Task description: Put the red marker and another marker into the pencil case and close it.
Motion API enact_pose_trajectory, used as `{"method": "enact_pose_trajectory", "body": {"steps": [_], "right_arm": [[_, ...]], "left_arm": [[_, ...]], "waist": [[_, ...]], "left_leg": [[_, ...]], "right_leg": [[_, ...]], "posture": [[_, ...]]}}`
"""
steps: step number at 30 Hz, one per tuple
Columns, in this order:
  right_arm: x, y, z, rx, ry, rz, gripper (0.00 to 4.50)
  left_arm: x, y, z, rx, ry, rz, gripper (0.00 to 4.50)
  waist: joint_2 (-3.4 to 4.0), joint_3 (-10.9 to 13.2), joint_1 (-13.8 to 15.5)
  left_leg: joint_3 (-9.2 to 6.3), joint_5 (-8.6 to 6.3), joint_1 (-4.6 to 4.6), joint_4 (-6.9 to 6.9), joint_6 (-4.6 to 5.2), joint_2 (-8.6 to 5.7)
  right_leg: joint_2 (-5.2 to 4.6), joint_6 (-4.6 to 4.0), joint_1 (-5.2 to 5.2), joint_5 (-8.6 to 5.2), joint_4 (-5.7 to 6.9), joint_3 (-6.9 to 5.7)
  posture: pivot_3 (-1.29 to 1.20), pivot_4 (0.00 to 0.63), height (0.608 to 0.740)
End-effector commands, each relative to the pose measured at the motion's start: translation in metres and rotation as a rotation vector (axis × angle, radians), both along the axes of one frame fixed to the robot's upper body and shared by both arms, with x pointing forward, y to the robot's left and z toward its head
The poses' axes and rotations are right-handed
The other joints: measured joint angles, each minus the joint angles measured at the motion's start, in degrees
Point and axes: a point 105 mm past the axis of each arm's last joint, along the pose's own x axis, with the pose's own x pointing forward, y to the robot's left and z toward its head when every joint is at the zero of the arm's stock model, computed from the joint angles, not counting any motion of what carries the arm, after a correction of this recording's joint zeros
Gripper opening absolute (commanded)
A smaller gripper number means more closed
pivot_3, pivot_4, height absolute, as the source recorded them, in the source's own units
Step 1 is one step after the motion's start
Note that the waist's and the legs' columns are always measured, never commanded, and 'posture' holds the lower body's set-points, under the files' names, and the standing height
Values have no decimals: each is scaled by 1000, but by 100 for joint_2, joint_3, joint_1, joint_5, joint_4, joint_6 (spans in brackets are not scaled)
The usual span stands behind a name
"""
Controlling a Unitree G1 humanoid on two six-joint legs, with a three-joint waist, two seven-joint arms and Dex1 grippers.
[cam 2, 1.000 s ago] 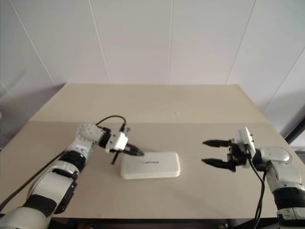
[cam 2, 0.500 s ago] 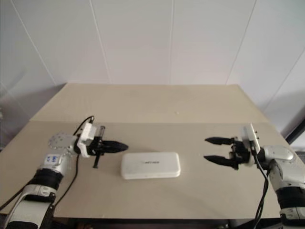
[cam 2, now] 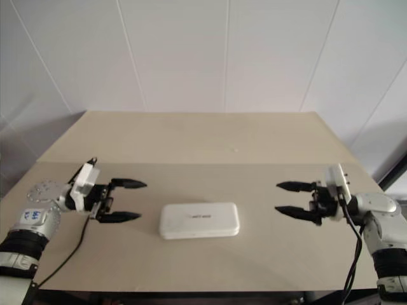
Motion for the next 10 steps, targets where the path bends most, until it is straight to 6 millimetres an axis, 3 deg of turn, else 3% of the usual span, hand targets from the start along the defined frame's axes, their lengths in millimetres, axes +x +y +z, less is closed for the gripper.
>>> {"method": "enact_pose_trajectory", "body": {"steps": [1, 6, 10], "right_arm": [[-10, -3, 8, -24, -36, 57, 4500], [-11, 1, 9, -15, -52, 55, 4500], [-14, 15, 5, 24, -79, 82, 4500]], "left_arm": [[-19, 6, 4, 17, 12, -110, 4467], [-24, 16, 9, 15, -29, -91, 4467], [-36, 33, 9, 44, 5, -48, 4467]], "waist": [[0, 0, -5], [1, 1, -2], [1, 1, -52]], "left_leg": [[0, 0, 0, 0, 0, 0], [1, 0, 0, -3, 0, 1], [1, 0, 1, -11, 0, 4]], "right_leg": [[0, 0, 0, 0, 0, 0], [1, -4, -2, -2, 2, 0], [1, -6, -3, -3, -1, 0]], "posture": [[0, 150, 740], [0, 150, 740], [0, 150, 740]]}}
